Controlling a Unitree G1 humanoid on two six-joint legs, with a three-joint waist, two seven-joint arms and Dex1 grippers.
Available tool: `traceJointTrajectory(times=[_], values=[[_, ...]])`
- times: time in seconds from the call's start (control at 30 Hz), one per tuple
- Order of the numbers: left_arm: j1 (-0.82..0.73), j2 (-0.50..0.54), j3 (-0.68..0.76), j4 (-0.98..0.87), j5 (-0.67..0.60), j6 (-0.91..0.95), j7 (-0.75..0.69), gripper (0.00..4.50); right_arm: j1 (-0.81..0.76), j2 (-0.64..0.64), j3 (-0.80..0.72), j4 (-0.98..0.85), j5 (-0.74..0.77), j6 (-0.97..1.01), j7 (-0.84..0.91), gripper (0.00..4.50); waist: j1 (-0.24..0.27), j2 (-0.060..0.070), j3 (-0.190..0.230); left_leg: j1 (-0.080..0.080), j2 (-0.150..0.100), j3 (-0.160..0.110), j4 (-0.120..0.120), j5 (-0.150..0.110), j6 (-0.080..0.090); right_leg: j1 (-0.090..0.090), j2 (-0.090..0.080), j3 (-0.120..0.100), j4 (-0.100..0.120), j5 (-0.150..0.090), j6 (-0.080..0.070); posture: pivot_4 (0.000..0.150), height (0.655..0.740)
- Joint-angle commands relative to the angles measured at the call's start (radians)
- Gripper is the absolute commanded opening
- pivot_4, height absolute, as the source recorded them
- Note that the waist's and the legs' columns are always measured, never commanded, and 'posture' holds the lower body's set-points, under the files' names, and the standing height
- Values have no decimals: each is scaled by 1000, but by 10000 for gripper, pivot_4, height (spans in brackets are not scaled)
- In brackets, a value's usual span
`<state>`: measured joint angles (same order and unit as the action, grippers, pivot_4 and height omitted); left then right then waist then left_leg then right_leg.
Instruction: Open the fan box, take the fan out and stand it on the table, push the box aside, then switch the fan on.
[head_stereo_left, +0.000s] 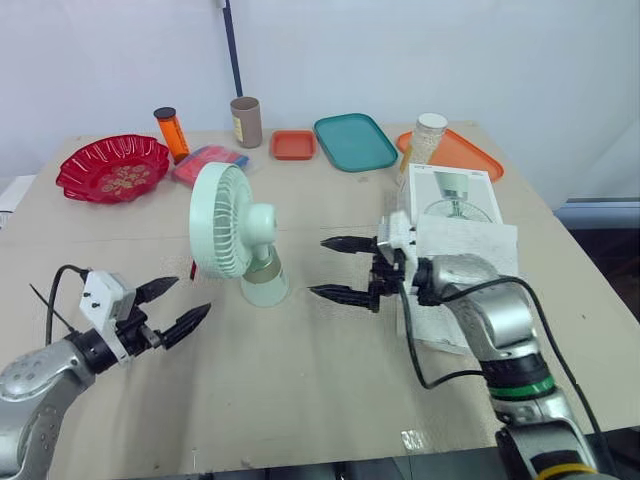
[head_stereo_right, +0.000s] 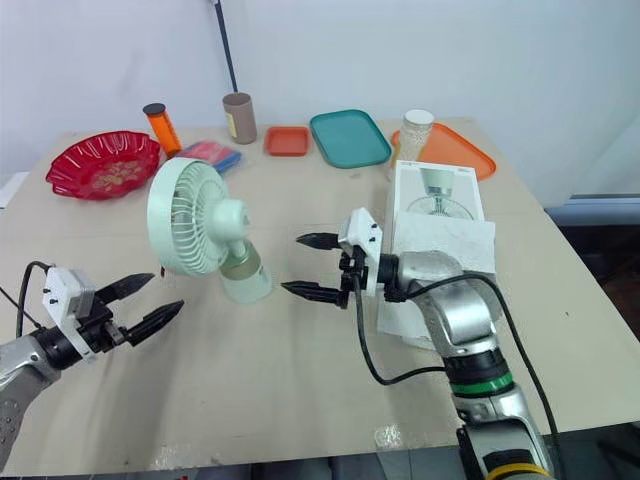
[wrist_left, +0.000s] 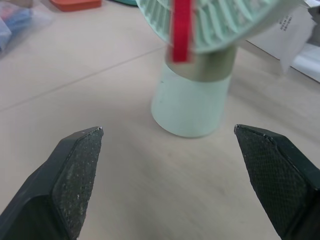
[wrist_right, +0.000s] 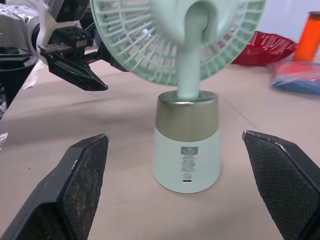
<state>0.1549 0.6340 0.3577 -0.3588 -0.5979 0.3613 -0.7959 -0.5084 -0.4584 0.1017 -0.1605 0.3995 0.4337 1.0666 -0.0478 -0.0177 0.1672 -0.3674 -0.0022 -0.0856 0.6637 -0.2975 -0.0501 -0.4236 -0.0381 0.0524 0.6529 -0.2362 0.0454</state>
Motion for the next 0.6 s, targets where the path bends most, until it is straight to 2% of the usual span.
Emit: traceJointTrajectory(times=[0.03, 0.3, 0.6], values=[[-17, 26, 27, 14, -7, -13, -25, 45000, 13, -29, -51, -140, 44, 62, -68, 43792, 0, 0, 0, 0, 0, 0, 0, 0, 0, 0, 0, 0, 0, 0, 0, 1500, 7400], [-18, 49, 66, 41, 0, -33, -45, 45000, 82, -127, -110, -293, 92, 198, -166, 43792, 3, 0, 0, 0, 0, 0, 0, 0, 0, 1, -1, 0, -1, 0, 0, 1500, 7400], [7, 19, 56, 37, 39, -62, -10, 45000, 88, -120, -72, -235, 39, 166, -236, 43792, 2, -1, 0, 0, 0, 0, 0, 0, 0, 1, 0, 0, -1, 0, 0, 1500, 7400]])
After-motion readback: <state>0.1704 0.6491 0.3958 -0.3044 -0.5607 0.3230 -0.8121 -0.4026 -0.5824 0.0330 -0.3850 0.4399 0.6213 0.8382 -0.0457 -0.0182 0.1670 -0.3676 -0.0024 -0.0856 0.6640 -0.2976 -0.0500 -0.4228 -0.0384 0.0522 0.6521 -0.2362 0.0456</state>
